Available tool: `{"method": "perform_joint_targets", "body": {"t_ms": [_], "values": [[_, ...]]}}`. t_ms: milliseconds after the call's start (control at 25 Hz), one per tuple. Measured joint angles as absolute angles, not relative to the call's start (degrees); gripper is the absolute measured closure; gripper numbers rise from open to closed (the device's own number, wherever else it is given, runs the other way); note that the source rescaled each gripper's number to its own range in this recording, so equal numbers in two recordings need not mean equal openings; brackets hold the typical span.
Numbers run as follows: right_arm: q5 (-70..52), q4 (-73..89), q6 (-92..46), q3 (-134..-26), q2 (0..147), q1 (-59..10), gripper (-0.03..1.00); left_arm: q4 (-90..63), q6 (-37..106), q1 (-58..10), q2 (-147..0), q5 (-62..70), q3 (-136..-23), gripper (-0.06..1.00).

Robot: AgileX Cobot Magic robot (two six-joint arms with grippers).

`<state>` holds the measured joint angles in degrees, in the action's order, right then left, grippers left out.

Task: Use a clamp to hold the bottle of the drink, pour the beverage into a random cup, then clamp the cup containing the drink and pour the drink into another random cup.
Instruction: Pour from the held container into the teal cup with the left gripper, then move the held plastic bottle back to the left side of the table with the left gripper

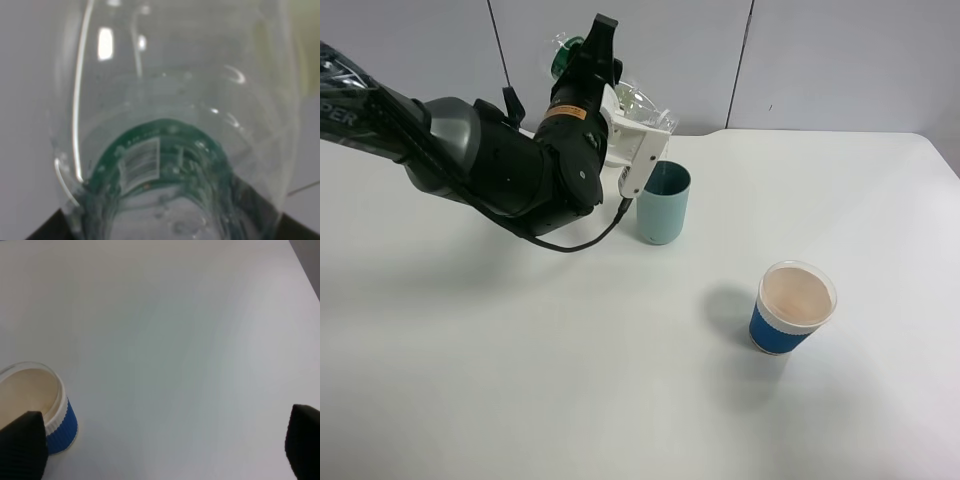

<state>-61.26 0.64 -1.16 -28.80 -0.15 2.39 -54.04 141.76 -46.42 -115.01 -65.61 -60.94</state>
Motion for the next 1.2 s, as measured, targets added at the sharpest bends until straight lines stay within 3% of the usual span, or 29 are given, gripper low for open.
{"method": "perform_joint_targets", "body": {"t_ms": [360, 680, 1200], "values": [[-61.26, 0.64, -1.16, -28.80, -0.15, 2.39, 0.14, -57.45, 129.22, -46.42, -111.20, -63.41, -60.94, 0.92], [-61.26, 0.64, -1.16, -28.80, -0.15, 2.39, 0.14, -55.47, 105.81, -46.42, -102.86, -61.59, -55.62, 0.92], [-61.26, 0.64, -1.16, -28.80, -0.15, 2.39, 0.14, -41.82, 46.75, -43.23, -83.02, -61.46, -32.18, 0.92]]}}
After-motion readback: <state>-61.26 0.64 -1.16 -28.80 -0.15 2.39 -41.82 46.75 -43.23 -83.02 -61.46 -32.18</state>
